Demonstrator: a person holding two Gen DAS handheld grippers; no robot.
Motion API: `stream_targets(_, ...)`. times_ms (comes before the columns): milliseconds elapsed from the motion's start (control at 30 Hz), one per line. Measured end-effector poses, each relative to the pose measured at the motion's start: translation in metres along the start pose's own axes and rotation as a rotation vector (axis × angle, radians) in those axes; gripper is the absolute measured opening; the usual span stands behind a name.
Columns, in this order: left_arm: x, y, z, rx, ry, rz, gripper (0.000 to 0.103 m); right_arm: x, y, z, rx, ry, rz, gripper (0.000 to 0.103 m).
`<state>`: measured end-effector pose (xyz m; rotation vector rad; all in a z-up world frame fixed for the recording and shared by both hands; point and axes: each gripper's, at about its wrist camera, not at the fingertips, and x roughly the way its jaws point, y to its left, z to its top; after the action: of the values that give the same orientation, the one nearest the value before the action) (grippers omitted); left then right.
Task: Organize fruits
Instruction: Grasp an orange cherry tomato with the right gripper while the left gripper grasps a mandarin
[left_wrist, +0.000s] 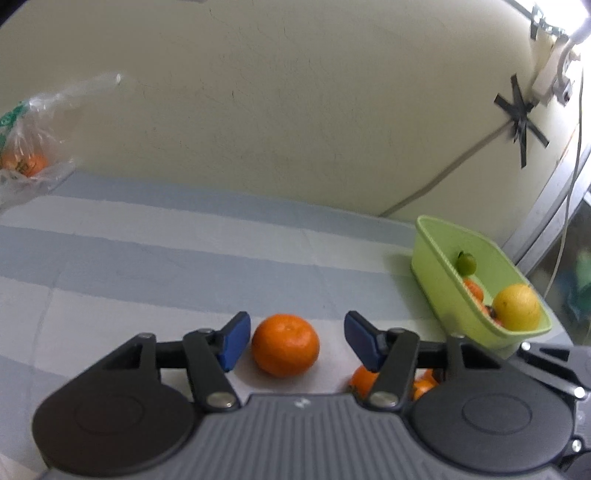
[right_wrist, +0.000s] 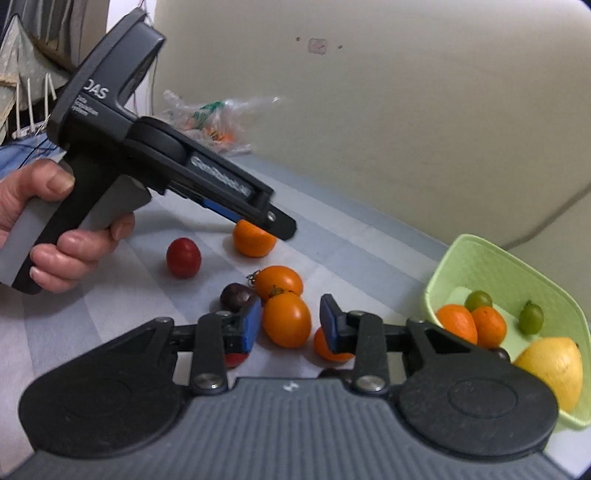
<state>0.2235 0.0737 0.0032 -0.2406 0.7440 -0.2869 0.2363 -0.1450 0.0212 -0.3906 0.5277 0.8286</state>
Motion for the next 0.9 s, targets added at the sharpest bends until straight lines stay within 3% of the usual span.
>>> stream_targets(67, 0.002, -0.003, -0.003, 0.030, -0.003, 0.052, 0.039, 0.001, 0.004, 0.000, -0.025, 0.002, -0.005, 0.038)
stream_targets(200, -0.005, 0.000, -0.002, -0.014, -0.013, 0.035, 0.038, -0.002, 0.005, 0.000, -0.045, 0.004, -0.025, 0.030)
stream_targets(367, -0.049, -0.012, -0.003, -0.028, -0.101, -0.038, 0.038, -0.035, 0.005, -0.007, 0.019, -0.105, -0.070, 0.030)
stream_targets(467, -0.080, -0.031, -0.022, 0.022, -0.127, -0.086, 0.038, -0.066, 0.003, -0.017, 0.072, -0.156, -0.066, 0.030)
stream_targets(633, -0.104, -0.058, -0.071, 0.084, -0.086, -0.156, 0.038, -0.100, 0.004, -0.053, 0.166, -0.116, -0.040, 0.030)
stream_targets(900, -0.102, -0.094, -0.119, 0.190, -0.018, -0.028, 0.039, -0.111, 0.009, -0.081, 0.255, -0.085, -0.066, 0.031)
